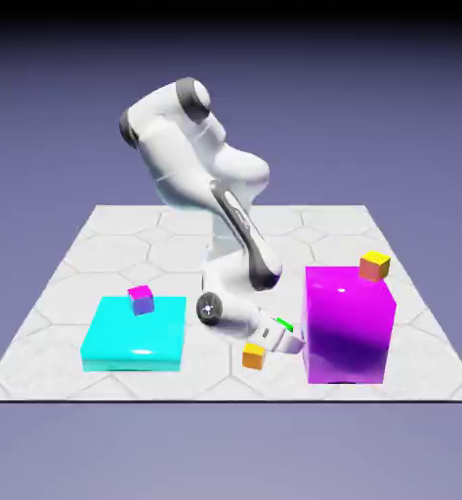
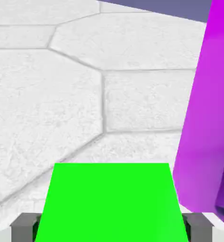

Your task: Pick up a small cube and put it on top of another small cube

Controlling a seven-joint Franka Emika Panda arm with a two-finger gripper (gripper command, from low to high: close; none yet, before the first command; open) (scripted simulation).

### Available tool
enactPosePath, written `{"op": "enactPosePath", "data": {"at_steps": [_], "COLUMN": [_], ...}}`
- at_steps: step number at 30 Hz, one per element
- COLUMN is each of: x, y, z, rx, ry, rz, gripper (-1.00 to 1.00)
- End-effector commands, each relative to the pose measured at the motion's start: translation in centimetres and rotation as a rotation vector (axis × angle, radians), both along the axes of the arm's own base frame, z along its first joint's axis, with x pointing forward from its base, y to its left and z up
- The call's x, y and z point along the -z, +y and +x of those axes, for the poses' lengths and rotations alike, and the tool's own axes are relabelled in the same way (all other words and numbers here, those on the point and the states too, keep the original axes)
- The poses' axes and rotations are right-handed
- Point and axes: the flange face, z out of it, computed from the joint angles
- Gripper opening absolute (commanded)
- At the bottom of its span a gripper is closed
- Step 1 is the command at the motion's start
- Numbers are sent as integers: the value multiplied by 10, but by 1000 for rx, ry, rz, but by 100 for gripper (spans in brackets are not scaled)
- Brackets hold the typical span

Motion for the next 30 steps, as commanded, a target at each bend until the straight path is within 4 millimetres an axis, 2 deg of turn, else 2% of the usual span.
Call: {"op": "enactPosePath", "data": {"at_steps": [1, 2, 4, 14, 23, 30], "x": [-13, -26, -43, -145, -234, -247], "y": [-7, -14, 3, 25, 59, 94], "z": [7, 12, 17, 67, 85, 60], "rx": [1, 0, -11, 234, 504, 703], "ry": [0, -1, -42, -267, -474, -473], "rz": [1, -1, -53, -320, -455, -437], "gripper": [-100, -100, -100, -100, -100, -100]}}
